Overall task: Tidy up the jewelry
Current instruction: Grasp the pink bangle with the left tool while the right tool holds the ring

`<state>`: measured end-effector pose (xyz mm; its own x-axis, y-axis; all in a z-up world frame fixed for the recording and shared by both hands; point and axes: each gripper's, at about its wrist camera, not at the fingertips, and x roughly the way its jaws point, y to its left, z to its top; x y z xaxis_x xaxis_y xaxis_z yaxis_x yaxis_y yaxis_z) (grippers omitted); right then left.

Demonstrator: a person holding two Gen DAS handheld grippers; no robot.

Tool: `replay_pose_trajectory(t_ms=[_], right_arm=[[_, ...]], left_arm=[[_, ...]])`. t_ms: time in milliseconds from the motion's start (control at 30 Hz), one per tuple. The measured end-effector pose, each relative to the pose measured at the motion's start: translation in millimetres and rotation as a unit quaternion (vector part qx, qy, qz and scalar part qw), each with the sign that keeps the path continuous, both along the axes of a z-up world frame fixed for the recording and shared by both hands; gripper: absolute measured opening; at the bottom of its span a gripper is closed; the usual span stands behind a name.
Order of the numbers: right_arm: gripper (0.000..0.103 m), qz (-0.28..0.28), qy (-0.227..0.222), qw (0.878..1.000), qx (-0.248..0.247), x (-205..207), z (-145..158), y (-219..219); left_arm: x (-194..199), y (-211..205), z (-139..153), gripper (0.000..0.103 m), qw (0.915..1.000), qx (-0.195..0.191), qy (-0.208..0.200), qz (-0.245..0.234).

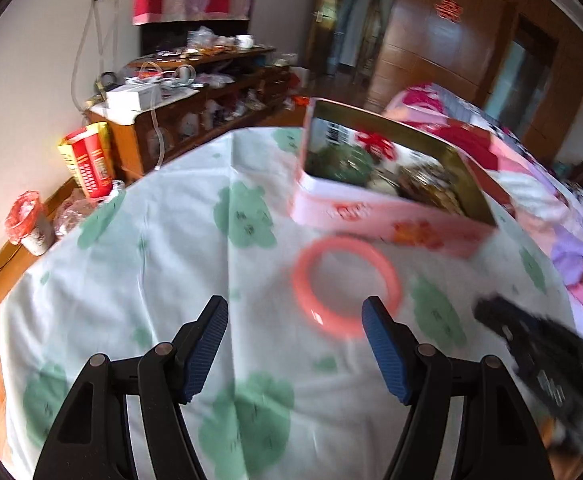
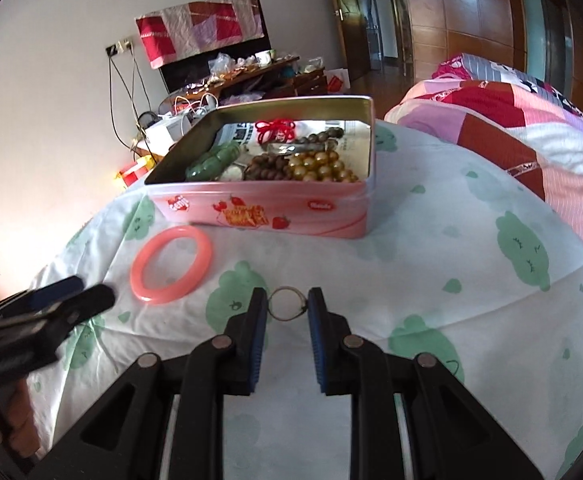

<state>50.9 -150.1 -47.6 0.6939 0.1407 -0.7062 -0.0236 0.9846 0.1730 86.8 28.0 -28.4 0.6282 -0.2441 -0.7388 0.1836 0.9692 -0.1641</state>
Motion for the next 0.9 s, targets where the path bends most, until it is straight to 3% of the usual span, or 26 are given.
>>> replay_pose_trajectory(t_ms=[167, 233, 267, 400, 467, 533, 667, 800, 900], right_arm=[[0.023, 0.002, -0.009, 1.000, 0.009, -0.6, 2.0, -0.4], [0.023, 0.003, -0.009, 1.000, 0.007, -0.6, 2.2, 0.2], [0.023, 0.003, -0.009, 1.000, 0.008, -1.4, 1.9, -1.3], [0.023, 0.001, -0.005, 1.000, 0.017, -0.3, 0.0, -4.8], [0.023, 0.000, -0.002, 1.000, 0.020, 0.4, -0.8, -6.5], [0.023, 0.000, -0.002, 1.000, 0.020, 0.7, -0.9, -6.1], [0.023, 0.000, -0.005, 1.000, 0.018, 0.1, -0.5, -7.1], [0.023, -0.002, -0.015, 1.000, 0.018, -2.4, 1.6, -8.2], [0.023, -0.004, -0.037, 0.999, 0.020, -7.6, 6.8, -7.3]], left_arm=[[19.9, -12.0, -17.1, 0.058, 0.9989, 0.044, 0.015, 0.008], [16.0, -21.7, -17.9, 0.057, 0.9969, 0.079, 0.005, -0.001], [13.6, -25.8, -16.2, 0.051, 0.9964, 0.084, 0.002, -0.012], [10.0, -22.1, -9.7, 0.037, 0.9971, 0.072, 0.000, -0.026], [9.9, -18.4, -7.6, 0.015, 0.9976, 0.066, 0.000, -0.020], [10.3, -16.8, -6.6, 0.010, 0.9983, 0.053, 0.001, -0.022], [7.5, -11.3, -3.0, 0.009, 0.9992, 0.035, -0.015, -0.014], [-15.5, -7.1, 15.9, 0.009, 0.9952, 0.018, -0.096, -0.004], [-31.9, -5.1, 24.2, 0.009, 0.9912, 0.000, -0.132, -0.004]])
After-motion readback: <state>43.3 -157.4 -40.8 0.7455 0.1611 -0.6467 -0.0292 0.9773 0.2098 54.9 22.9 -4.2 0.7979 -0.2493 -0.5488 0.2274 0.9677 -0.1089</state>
